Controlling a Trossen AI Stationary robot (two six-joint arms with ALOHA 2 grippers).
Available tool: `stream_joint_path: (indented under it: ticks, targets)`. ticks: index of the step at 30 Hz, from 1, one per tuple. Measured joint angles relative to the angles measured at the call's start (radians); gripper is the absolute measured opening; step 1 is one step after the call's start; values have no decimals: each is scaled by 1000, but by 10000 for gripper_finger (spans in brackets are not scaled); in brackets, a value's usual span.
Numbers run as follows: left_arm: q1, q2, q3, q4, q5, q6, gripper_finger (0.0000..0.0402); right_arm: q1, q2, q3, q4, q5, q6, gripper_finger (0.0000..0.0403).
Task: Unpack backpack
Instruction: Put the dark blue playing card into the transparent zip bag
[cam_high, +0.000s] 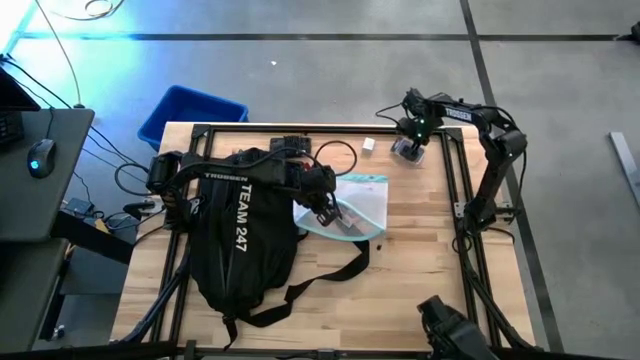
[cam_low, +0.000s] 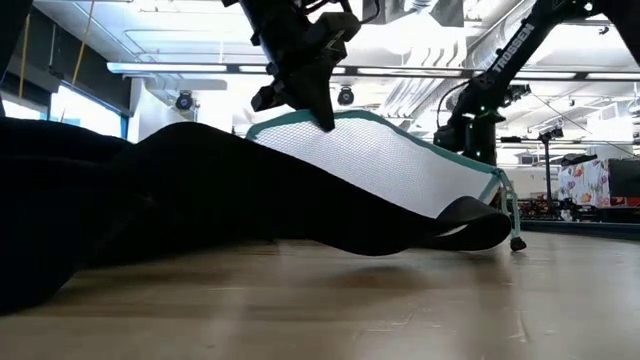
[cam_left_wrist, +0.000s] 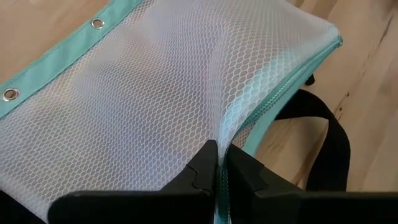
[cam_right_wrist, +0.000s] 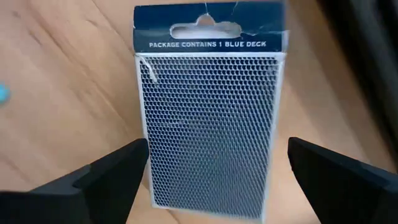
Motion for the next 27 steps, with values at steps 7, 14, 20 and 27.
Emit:
stream_joint_path:
  ticks: [7,14,20,27]
  targets:
    - [12,0,0,0,2,1,0,36,7,-94,48,60,4,345]
    - [19,0,0,5,-2,1,0,88,-6,-124,55,41,96,207]
    - [19,0,0,7,-5,1,0,129,-110,-134,4,-12,105,41]
    - [19,0,0,27,-9,1,0,201,-344,-133,-111,-105,221,42]
